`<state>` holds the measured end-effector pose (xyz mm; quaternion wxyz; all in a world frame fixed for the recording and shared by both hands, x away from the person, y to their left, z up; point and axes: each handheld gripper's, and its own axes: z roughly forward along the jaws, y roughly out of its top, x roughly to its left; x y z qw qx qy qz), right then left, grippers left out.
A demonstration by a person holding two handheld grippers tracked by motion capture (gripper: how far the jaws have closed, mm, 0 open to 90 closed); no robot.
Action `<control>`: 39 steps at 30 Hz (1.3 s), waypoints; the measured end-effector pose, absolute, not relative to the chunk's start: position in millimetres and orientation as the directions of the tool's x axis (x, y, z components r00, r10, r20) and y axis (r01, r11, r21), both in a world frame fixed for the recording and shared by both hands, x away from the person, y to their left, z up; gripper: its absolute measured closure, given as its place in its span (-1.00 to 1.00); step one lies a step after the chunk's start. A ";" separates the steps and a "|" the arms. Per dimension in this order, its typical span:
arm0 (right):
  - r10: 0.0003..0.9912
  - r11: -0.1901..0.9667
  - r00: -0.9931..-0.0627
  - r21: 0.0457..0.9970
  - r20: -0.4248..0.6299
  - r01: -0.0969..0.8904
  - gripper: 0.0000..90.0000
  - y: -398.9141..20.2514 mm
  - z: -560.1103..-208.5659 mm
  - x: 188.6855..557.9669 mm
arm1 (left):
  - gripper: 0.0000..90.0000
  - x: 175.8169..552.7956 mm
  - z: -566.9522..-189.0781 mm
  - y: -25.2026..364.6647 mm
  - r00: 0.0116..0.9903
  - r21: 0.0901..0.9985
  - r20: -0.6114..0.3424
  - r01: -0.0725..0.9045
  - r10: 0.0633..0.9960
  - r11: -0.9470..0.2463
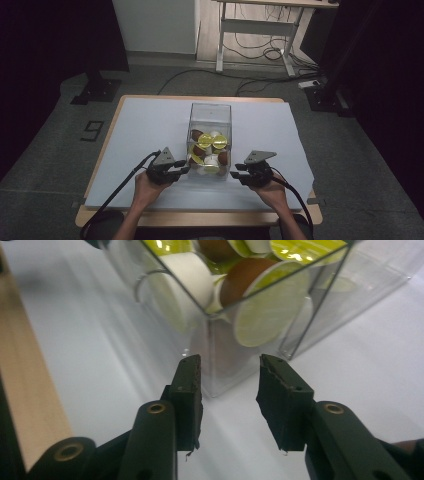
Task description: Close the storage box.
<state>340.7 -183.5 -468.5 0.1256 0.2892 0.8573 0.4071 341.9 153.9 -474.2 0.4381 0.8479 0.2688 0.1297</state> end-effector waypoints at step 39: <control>0.541 0.511 -0.840 0.778 0.039 0.365 0.79 -136.7 -455.0 350.4 | 0.49 337.3 -461.3 146.6 0.784 0.804 0.005 0.366 0.620 -0.469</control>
